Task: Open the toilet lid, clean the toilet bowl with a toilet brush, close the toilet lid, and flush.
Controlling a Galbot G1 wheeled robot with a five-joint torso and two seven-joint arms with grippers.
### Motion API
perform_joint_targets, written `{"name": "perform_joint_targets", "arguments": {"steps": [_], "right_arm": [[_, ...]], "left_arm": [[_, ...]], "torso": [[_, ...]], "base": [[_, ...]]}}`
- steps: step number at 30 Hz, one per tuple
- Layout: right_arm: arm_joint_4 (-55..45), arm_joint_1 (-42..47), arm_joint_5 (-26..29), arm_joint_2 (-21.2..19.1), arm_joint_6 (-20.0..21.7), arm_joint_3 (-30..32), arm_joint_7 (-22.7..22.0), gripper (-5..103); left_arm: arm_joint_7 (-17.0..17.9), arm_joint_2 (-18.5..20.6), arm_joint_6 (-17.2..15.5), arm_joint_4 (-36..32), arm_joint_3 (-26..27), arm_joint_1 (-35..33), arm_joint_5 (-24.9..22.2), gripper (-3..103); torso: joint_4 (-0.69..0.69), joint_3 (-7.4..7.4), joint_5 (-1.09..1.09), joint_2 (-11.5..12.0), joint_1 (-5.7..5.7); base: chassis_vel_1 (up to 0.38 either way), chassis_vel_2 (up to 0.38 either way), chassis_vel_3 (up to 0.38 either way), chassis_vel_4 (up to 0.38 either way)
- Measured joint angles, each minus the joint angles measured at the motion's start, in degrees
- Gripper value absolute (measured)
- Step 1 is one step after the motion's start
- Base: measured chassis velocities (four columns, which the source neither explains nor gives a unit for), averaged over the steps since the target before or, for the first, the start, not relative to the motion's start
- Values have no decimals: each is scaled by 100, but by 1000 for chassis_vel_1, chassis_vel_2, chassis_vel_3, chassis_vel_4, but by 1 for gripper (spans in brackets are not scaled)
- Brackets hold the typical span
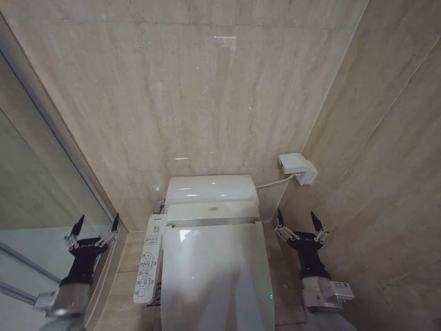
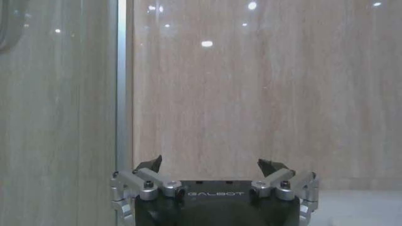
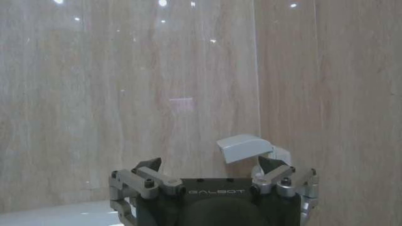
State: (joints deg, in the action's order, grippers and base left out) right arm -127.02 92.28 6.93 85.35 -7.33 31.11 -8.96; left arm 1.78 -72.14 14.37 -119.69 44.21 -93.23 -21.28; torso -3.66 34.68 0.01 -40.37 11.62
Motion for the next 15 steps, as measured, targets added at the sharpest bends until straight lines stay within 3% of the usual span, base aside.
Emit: {"name": "perform_joint_targets", "arguments": {"steps": [1,4,9,15], "right_arm": [[0,0,0,0,0,0,0,100],[0,0,0,0,0,0,0,100],[0,0,0,0,0,0,0,100],[0,0,0,0,0,0,0,100]], "left_arm": [[9,-47,1,-141,2,-138,-1,100],[10,-69,5,-327,-3,-296,-1,100],[-353,65,131,-468,-9,-367,-237,100],[-334,100,-207,-613,44,-427,-501,100]], "torso": [[0,0,0,0,0],[0,0,0,0,0],[-4,0,0,0,0],[-1,0,0,0,0]], "base": [[0,0,0,0],[0,0,0,0],[0,0,0,0],[0,0,0,0]]}}
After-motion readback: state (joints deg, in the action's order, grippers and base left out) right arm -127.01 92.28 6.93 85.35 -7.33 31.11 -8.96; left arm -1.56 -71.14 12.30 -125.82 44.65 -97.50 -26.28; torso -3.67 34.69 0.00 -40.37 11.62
